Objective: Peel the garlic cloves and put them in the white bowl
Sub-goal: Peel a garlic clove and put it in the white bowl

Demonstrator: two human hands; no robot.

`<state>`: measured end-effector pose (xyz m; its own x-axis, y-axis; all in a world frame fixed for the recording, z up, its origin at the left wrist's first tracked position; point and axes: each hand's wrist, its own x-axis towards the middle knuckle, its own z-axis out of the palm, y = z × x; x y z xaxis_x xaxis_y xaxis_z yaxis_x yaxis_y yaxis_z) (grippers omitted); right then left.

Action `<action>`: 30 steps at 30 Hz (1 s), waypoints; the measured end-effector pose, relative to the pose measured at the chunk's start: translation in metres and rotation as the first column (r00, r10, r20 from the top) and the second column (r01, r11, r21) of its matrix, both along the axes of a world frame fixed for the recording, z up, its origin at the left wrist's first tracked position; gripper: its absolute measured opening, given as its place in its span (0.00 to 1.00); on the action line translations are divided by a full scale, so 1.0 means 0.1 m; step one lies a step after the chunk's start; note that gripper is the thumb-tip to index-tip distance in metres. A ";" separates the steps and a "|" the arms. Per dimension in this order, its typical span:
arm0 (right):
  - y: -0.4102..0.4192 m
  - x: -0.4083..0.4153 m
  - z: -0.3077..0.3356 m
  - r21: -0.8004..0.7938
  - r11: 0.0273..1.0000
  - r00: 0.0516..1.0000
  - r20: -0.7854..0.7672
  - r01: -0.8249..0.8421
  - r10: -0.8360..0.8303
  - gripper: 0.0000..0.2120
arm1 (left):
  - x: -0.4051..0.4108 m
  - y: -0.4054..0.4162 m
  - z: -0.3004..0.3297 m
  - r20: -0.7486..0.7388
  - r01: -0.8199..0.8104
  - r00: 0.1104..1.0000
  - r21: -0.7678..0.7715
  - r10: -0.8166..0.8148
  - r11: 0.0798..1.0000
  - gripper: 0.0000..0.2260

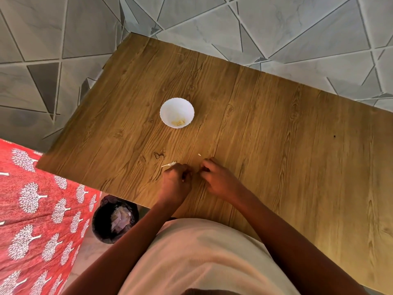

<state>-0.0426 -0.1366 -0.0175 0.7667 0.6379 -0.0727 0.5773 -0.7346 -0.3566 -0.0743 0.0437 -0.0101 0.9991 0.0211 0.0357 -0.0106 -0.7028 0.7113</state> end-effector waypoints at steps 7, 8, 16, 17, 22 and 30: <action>0.04 -0.03 -0.02 0.191 0.947 0.966 -0.071 0.259 -0.250 0.15 | -0.01 0.01 -0.01 -0.010 0.015 1.000 0.003 -0.015 1.000 0.09; 0.07 -0.03 -0.01 0.160 0.958 0.971 -0.055 0.237 -0.231 0.15 | -0.02 0.01 0.00 -0.012 0.022 1.000 0.001 -0.022 1.000 0.09; -0.08 -0.22 -0.05 0.205 0.960 0.981 -0.073 0.190 -0.179 0.19 | -0.01 0.00 -0.04 0.005 0.021 1.000 0.011 -0.021 1.000 0.08; -0.13 -0.22 -0.05 0.227 0.944 0.971 -0.066 0.240 -0.231 0.21 | -0.01 0.00 -0.04 0.004 0.025 1.000 0.018 -0.026 1.000 0.07; -0.12 -0.26 -0.06 0.151 0.948 0.960 -0.011 0.279 -0.281 0.20 | -0.04 0.00 -0.11 0.031 0.067 0.997 0.040 -0.068 0.997 0.09; -0.10 -0.22 -0.02 0.290 0.884 0.930 -0.135 0.366 -0.341 0.25 | -0.10 0.06 -0.17 0.042 0.099 0.994 -0.004 -0.099 0.995 0.11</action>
